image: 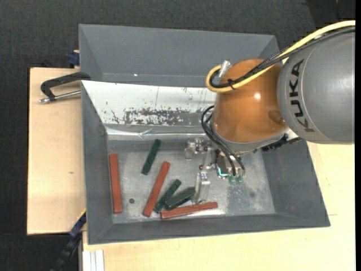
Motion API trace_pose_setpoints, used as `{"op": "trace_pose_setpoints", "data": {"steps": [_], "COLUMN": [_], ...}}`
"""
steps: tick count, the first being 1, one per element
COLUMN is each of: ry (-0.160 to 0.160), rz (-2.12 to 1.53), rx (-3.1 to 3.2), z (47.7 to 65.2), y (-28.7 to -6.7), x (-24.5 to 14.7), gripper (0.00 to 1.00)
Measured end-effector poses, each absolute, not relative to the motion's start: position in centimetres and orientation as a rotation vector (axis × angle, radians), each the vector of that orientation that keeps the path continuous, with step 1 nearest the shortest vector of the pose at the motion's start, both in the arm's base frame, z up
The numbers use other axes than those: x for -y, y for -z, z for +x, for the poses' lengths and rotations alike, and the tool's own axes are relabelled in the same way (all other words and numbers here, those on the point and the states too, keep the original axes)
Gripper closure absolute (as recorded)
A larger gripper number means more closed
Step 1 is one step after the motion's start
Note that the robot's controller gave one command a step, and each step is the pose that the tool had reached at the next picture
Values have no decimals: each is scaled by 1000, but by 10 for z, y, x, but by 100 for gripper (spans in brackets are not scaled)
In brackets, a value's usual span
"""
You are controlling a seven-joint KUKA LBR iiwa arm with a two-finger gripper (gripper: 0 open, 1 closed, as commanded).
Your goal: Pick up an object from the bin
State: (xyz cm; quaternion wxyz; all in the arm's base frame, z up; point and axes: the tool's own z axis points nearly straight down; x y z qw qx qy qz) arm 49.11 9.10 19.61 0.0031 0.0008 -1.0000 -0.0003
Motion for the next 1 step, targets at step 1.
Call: {"op": "trace_pose_setpoints", "data": {"steps": [1], "ry": [2], "rz": [0], "rx": [3142], "z": [492], "y": [-200], "x": [-90], "gripper": [0]}}
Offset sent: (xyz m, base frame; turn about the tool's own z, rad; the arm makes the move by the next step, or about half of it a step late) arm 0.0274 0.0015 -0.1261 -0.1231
